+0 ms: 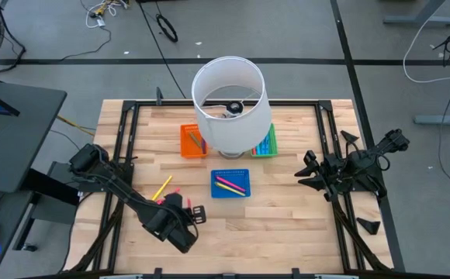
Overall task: Pick & Place Markers
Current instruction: Put the pink small highlighter pen into the orange bin
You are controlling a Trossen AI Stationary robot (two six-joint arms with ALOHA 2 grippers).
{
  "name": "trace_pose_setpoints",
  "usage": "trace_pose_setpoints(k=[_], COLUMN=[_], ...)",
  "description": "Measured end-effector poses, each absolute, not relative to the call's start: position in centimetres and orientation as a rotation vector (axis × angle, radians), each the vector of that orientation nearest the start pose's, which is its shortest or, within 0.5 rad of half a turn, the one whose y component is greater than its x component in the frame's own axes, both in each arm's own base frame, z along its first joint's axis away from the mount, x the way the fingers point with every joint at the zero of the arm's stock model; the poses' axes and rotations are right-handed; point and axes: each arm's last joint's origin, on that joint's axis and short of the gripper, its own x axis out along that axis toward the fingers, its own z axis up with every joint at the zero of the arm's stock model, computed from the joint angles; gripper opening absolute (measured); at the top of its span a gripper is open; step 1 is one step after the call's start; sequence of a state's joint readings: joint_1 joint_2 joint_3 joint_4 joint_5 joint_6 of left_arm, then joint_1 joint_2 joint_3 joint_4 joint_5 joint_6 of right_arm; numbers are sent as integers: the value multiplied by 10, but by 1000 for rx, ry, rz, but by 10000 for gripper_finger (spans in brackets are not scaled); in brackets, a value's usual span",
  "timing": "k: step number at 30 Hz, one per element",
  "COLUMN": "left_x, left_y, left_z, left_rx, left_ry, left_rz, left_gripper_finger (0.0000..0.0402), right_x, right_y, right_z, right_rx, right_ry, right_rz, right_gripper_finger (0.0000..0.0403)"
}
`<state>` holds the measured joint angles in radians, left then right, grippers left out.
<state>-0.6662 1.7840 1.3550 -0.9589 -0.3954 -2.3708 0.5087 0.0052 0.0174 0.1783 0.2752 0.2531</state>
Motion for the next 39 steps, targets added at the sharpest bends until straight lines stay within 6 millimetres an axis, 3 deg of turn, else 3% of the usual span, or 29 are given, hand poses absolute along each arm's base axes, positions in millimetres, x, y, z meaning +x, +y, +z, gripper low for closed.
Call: trace_pose_setpoints(k=[22, 30, 39], left_x=[275, 275, 276], left_y=[-203, -203, -205], left_z=[221, 220, 220], left_rx=[-1445, -1363, -1384], left_ry=[736, 781, 802], left_rz=[1137, 1086, 1067], left_gripper_finger=[39, 39, 39], right_x=[86, 86, 86], right_y=[39, 39, 39], right_z=[186, 186, 186], right_rx=[324, 324, 324], right_ry=[-146, -146, -146], right_rz=[254, 254, 254], right_gripper_finger=[119, 119, 119])
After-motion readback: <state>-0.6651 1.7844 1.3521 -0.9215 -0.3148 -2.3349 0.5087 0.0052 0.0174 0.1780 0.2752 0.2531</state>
